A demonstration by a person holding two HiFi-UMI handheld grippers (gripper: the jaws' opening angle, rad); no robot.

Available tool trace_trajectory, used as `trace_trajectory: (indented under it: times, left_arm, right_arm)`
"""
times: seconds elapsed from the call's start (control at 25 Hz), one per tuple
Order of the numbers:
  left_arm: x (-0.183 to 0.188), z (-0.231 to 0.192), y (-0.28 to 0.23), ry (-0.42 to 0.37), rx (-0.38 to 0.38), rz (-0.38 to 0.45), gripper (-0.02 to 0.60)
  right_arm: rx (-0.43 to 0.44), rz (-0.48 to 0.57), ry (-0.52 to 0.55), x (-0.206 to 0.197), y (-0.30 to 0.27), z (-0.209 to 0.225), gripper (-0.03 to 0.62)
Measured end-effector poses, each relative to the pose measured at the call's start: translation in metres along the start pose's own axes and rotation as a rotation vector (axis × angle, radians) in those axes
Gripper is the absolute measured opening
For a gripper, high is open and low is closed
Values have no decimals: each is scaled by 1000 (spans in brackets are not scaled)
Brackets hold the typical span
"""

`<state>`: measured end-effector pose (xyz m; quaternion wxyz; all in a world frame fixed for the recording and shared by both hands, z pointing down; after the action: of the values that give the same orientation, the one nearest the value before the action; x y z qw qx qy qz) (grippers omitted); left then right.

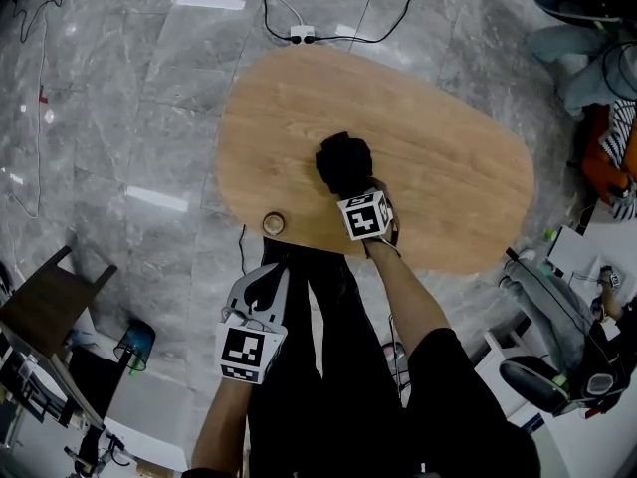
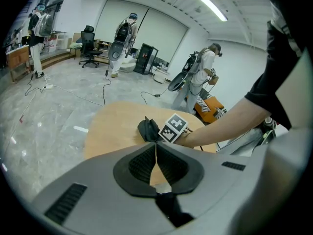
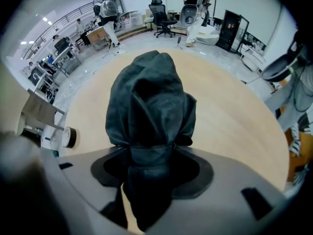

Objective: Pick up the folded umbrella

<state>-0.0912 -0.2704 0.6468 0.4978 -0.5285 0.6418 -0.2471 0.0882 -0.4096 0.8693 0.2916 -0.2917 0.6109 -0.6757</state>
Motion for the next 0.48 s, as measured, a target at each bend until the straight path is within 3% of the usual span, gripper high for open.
trace_trajectory:
  times: [0.48]
  left_arm:
    - [3,-6,11,-22,10,18,18]
  right_arm:
    - [45,56,-56,-12,14,-7,233]
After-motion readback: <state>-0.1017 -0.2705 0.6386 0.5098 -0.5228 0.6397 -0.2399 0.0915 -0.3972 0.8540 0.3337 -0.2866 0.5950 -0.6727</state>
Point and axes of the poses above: the fingertips, and each gripper's own axes: y backward along the fingers, z to its right, x out of its top, the point moved 7 cm from there along y, backward along the fingers, and after that the axes turned 14 degrees about -z, right-handed, at the moved point
